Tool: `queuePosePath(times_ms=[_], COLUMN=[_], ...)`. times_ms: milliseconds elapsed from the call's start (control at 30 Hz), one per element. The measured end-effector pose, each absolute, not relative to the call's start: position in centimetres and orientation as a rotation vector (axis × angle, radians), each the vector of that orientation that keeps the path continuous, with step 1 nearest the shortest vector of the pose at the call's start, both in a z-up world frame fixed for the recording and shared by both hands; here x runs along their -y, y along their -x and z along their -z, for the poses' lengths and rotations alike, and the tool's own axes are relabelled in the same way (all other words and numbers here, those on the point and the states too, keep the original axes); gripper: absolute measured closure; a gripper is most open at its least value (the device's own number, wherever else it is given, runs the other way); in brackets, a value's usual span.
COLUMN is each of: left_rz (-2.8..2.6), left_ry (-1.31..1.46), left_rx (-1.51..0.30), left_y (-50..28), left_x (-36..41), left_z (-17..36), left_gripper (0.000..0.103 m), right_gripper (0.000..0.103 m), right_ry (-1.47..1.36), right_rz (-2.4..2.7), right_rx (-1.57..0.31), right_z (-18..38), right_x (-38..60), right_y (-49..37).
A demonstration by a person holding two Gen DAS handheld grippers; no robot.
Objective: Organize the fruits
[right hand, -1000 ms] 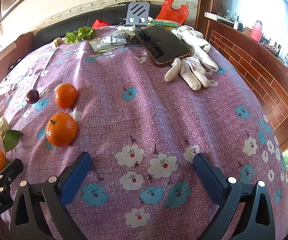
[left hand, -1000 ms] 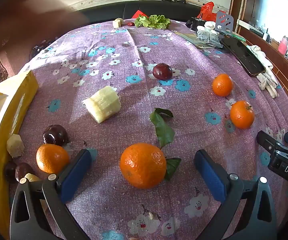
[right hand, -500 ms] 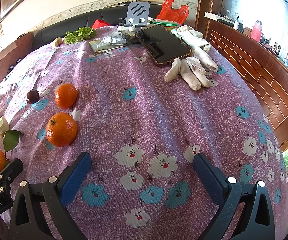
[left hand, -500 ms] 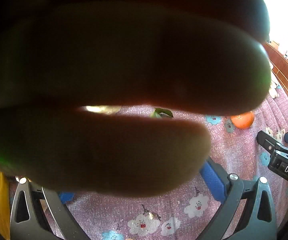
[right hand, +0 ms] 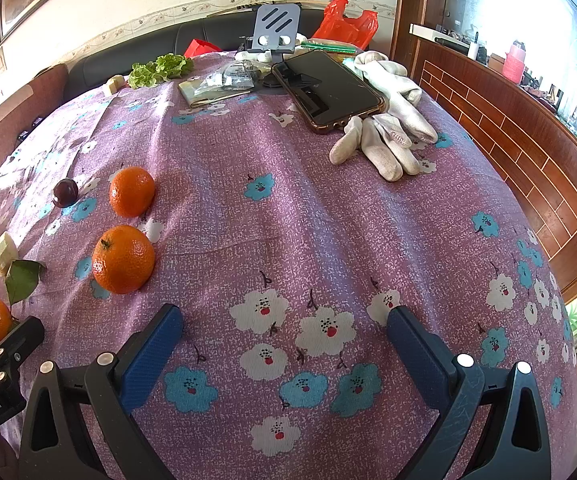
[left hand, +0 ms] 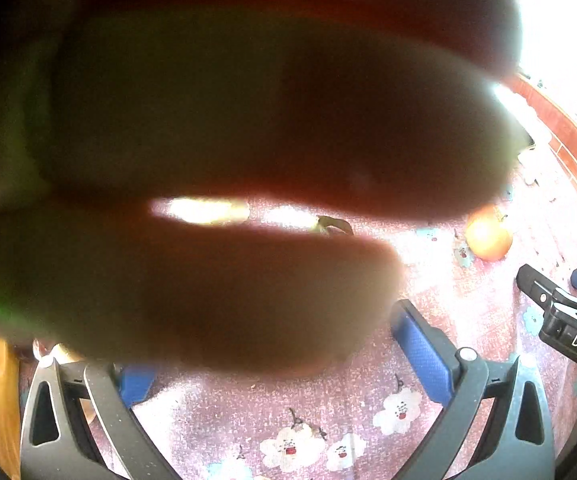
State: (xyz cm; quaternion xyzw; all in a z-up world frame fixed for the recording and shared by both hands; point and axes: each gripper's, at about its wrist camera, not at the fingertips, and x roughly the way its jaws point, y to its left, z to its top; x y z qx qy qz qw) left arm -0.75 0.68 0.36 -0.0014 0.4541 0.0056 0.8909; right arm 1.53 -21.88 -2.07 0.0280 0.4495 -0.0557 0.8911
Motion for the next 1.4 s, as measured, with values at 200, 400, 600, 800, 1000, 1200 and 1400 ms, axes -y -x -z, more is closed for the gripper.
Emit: queuePosePath(times_ms=[200,400,600,800,1000,1200,1400], left_rz=[-0.012,-0.012,-0.012,-0.012,-0.012,-0.012,-0.012], left_ry=[0.002,0.002,0.002,0.001,0.002,0.002,0.002], left_rx=[-0.943,-0.942,-0.942,-0.942,-0.942,-0.942,-0.942], left_y=[0.84,0.88,0.92,0.94,0.94,0.93,0.95], left_x=[-0.71,-0.72,-0.73,-0.84,-0.87,-0.98,-1.08], left_z=[-0.40,-0.40,-0.40,-0.51,-0.50,-0.50,-0.60], left_gripper=[0.000,0.000,0.000,0.000,0.000,0.000,0.000], right_gripper=[0.000,0.000,0.000,0.000,0.000,0.000,0.000], right_ry=[-0.058,-0.058,-0.058,-0.058,-0.058,-0.058,-0.058], right_rz=[0.116,0.116,0.116,0.116,0.115,0.115,0.115], right_rx=[-0.933,-0.933,-0.933,-0.933,-0.933,-0.933,-0.933], right_z=[2.07,2.06,2.05,2.06,2.07,2.07,2.07], right_x=[21.88,21.88,21.88,21.88,21.89,21.91,21.92], right_y=[-1.53,-1.53,-1.52,-1.53,-1.52,-1.51,-1.51])
